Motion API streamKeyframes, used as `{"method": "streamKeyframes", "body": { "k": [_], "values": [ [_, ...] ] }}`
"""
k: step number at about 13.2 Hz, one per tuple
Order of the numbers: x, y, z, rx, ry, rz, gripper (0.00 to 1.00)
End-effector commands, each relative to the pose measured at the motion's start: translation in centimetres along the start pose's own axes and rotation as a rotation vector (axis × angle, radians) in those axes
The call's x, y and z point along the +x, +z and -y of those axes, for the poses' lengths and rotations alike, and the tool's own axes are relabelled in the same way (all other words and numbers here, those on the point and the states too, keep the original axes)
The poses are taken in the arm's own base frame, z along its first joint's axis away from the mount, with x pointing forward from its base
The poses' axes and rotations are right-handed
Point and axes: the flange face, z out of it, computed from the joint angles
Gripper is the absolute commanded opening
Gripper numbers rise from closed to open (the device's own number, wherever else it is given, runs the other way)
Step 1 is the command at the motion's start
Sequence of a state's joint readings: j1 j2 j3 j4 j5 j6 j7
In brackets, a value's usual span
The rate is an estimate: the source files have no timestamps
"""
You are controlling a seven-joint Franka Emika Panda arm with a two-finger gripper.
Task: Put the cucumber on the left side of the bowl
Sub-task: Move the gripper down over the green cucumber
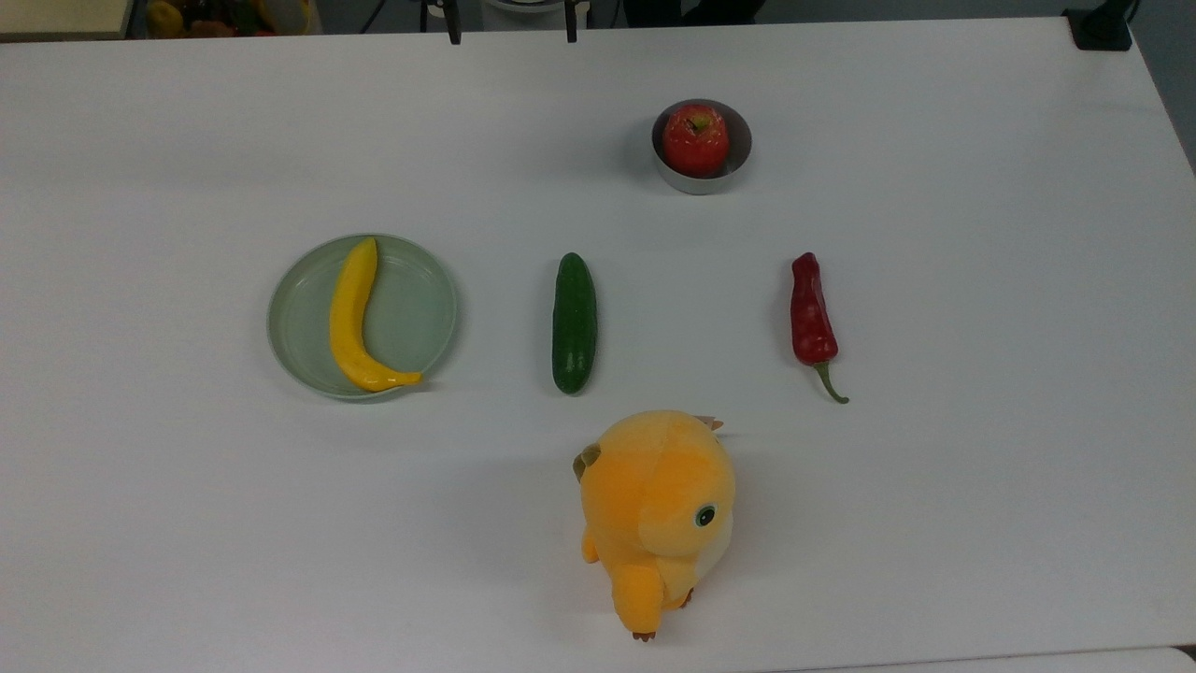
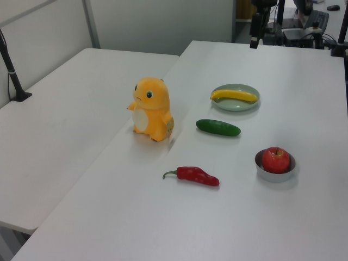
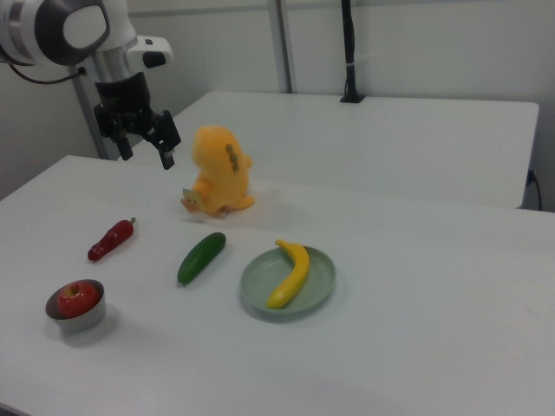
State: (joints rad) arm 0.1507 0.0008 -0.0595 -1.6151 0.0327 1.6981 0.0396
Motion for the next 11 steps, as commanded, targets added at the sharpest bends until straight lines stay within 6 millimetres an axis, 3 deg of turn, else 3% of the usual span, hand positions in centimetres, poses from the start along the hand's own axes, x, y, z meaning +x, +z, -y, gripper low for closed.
{"method": "streamKeyframes", "body": {
  "k": [1, 7, 11],
  "values": [
    [-0.1, 0.3, -1.1, 0.005, 0.001, -0.009, 1.00],
    [-0.1, 0.2, -1.2, 0.005, -0.002, -0.010, 1.00],
    [-0.3, 0.0, -2.4, 0.007, 0.019, -0.004, 1.00]
  ]
}}
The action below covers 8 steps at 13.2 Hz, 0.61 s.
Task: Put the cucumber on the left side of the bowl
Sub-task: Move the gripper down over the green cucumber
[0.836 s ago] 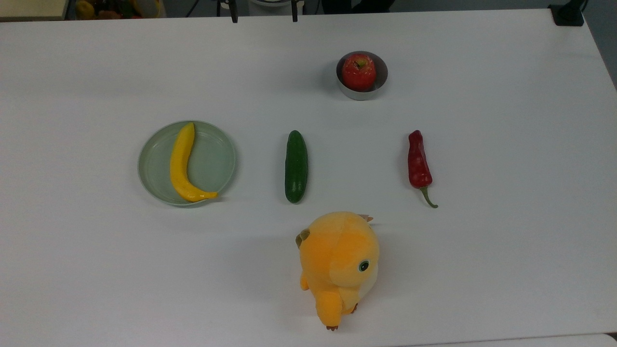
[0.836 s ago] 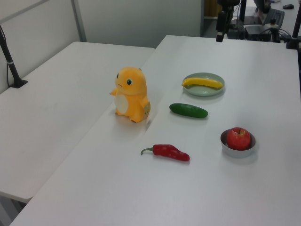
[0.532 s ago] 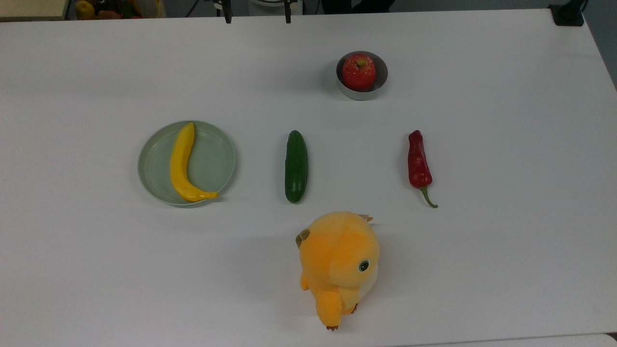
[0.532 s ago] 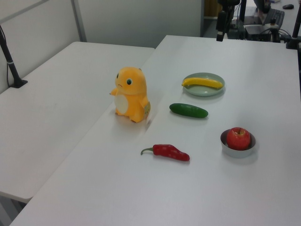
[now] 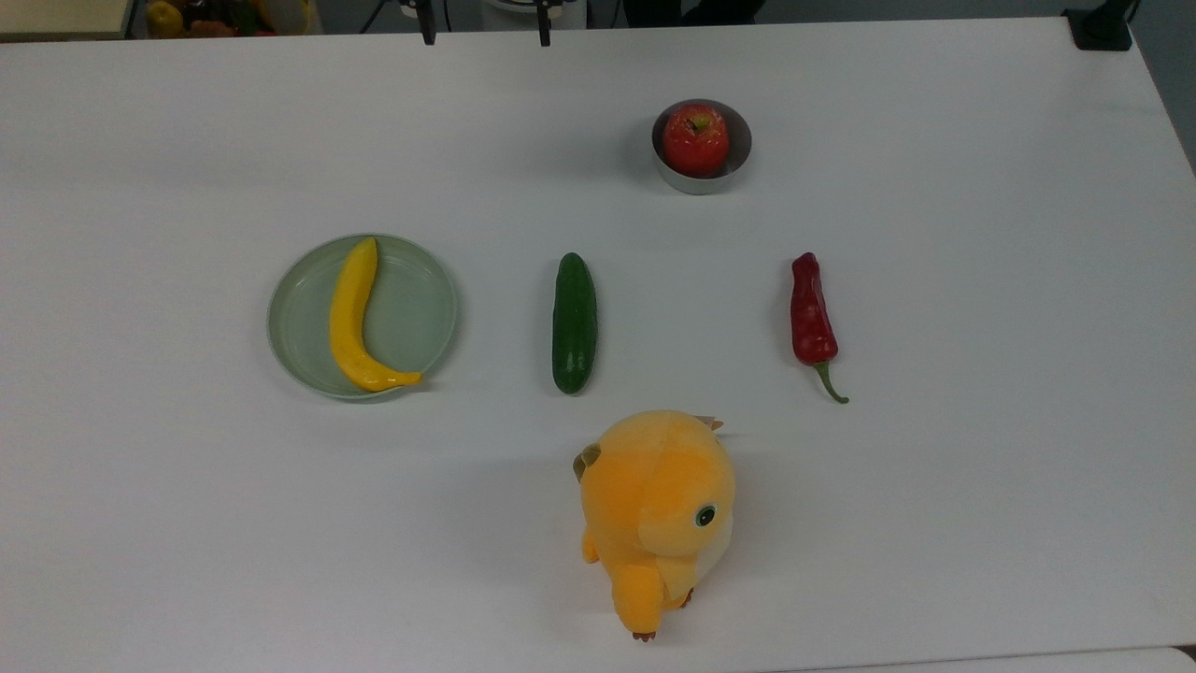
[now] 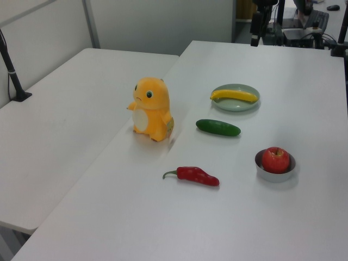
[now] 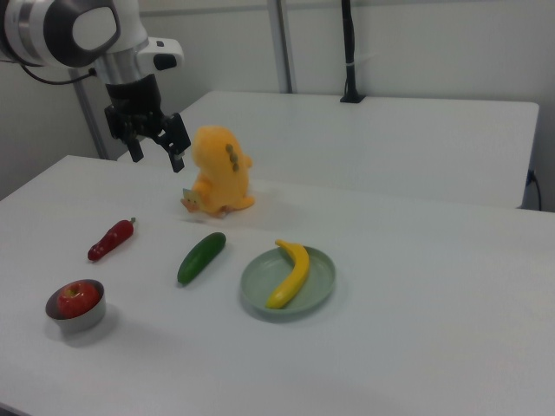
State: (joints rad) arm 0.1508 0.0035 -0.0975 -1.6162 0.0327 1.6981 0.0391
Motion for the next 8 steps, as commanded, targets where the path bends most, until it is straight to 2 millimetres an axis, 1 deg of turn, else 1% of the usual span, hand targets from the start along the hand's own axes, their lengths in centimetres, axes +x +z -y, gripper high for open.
{"method": "streamKeyframes", "body": {
  "k": [1, 3, 4, 5, 6, 8],
  "values": [
    [-0.5, 0.0, -0.2, 0.010, -0.021, -0.003, 1.00],
    [-0.1, 0.7, -0.3, 0.009, -0.022, 0.002, 1.00],
    [-0.1, 1.7, -0.3, 0.006, -0.048, 0.018, 1.00],
    [0.1, 3.4, -0.3, -0.002, -0.104, 0.050, 1.00],
    [0.4, 4.7, -0.3, -0.004, -0.139, 0.070, 1.00],
    [1.5, 7.0, -0.3, -0.009, -0.151, 0.068, 1.00]
  ]
}}
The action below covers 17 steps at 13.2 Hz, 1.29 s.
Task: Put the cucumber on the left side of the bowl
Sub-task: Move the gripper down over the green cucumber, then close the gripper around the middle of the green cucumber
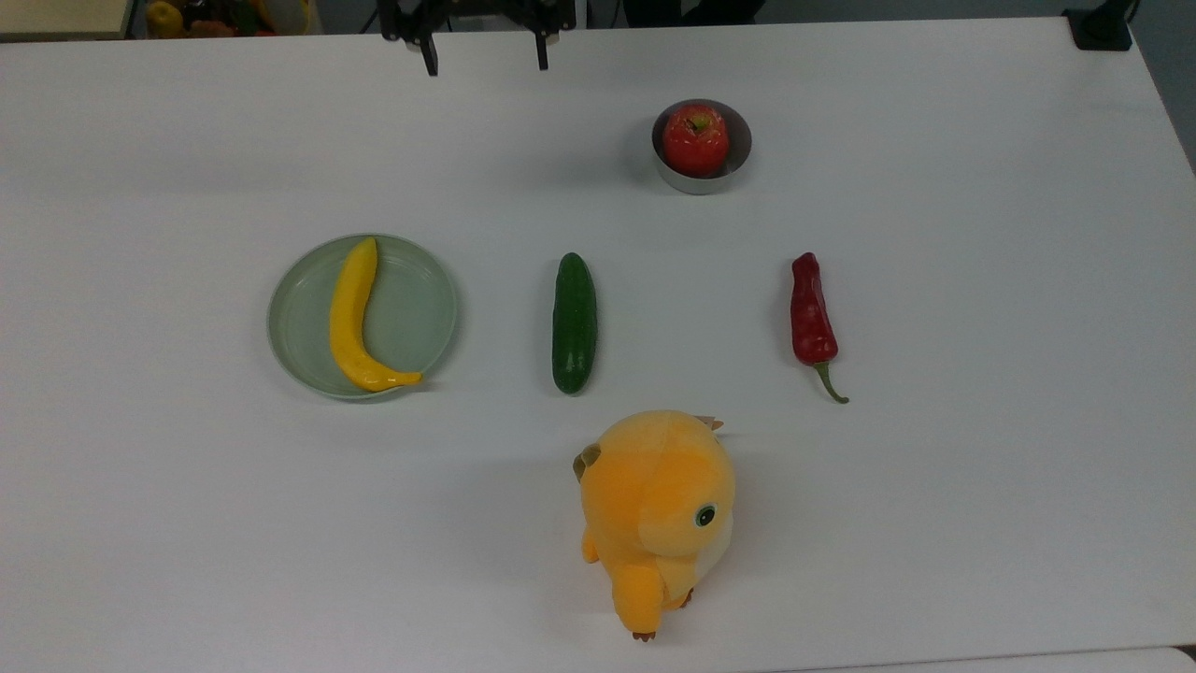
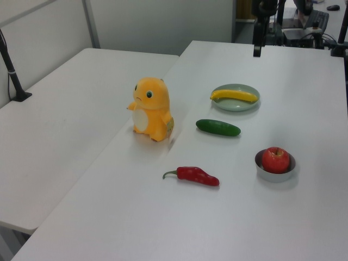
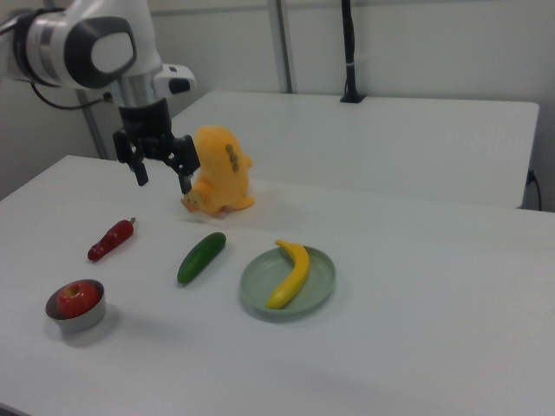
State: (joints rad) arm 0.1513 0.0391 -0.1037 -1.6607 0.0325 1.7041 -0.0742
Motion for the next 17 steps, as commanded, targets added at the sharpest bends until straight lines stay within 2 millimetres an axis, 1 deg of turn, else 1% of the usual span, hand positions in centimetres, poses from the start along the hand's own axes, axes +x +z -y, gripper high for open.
{"method": "streamKeyframes", "body": {
  "k": [1, 2, 3, 4, 5, 6, 7, 10, 12, 13, 14, 15, 16, 17],
  "values": [
    [2.1, 4.3, 0.0, -0.016, -0.049, -0.025, 1.00],
    [2.9, 6.4, 0.0, -0.020, -0.049, -0.048, 1.00],
    [3.7, 8.5, 0.4, -0.024, -0.058, -0.062, 1.00],
    [4.2, 9.9, 0.7, -0.026, -0.062, -0.068, 1.00],
    [5.2, 12.1, 1.9, -0.029, -0.078, -0.073, 1.00],
    [5.8, 13.3, 2.2, -0.031, -0.080, -0.078, 1.00],
    [6.5, 15.1, 2.7, -0.033, -0.088, -0.082, 1.00],
    [8.0, 19.7, 3.8, -0.035, -0.104, -0.096, 1.00],
    [8.7, 22.4, 5.4, -0.029, -0.127, -0.106, 1.00],
    [8.9, 23.5, 5.6, -0.027, -0.130, -0.106, 1.00],
    [8.9, 23.9, 5.8, -0.026, -0.132, -0.107, 1.00],
    [9.0, 24.6, 5.9, -0.026, -0.132, -0.104, 0.93],
    [8.9, 24.9, 5.9, -0.026, -0.132, -0.101, 0.86],
    [8.7, 25.4, 5.8, -0.025, -0.132, -0.090, 0.70]
  ]
}}
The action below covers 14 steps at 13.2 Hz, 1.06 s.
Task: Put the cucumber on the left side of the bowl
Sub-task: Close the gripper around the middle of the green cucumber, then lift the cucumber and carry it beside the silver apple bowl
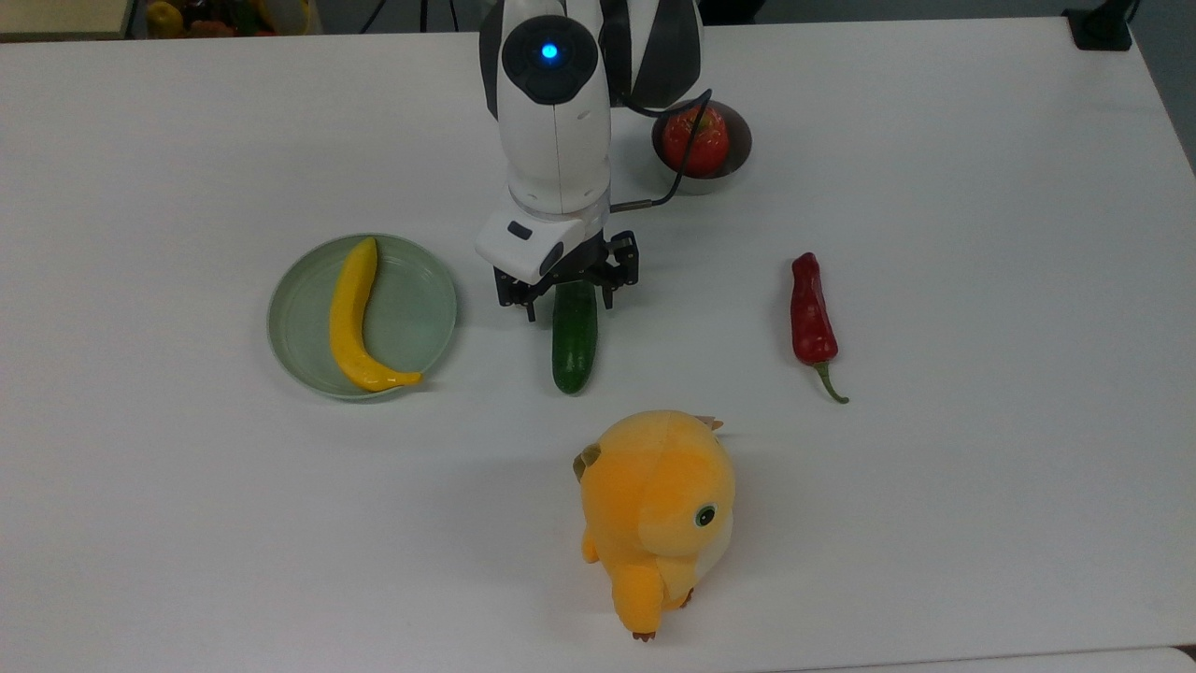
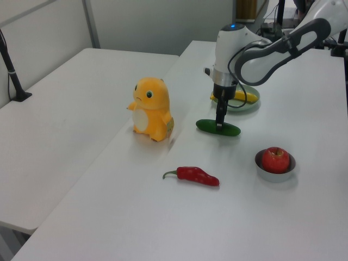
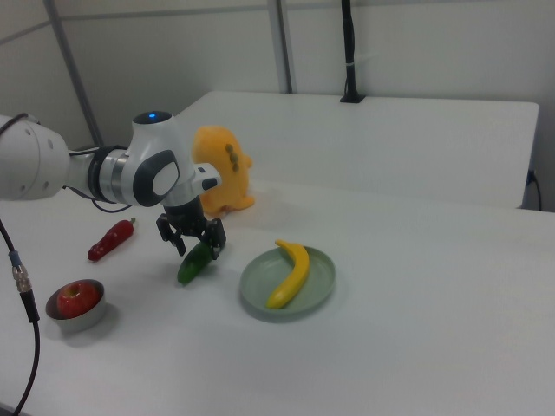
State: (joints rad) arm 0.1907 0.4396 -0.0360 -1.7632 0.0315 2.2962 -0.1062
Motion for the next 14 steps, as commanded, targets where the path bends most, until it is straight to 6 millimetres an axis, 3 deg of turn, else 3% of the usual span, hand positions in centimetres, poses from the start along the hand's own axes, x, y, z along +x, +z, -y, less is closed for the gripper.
{"method": "streamKeyframes", "body": {
  "k": [1, 2, 4, 6, 8, 10, 14],
  "values": [
    [-0.5, 0.7, 0.1, -0.004, -0.001, 0.000, 0.44],
    [-0.4, 0.1, 0.0, -0.002, 0.003, 0.000, 0.18],
    [-0.8, -2.1, 0.1, 0.007, 0.010, 0.008, 0.11],
    [-1.6, -5.3, 0.7, 0.018, 0.003, 0.051, 0.11],
    [-2.7, -8.1, 2.6, 0.030, -0.006, 0.099, 0.12],
    [-4.5, -11.5, 8.0, 0.042, -0.007, 0.170, 0.12],
    [-7.7, -12.9, 19.1, 0.040, -0.010, 0.267, 0.14]
  ]
}}
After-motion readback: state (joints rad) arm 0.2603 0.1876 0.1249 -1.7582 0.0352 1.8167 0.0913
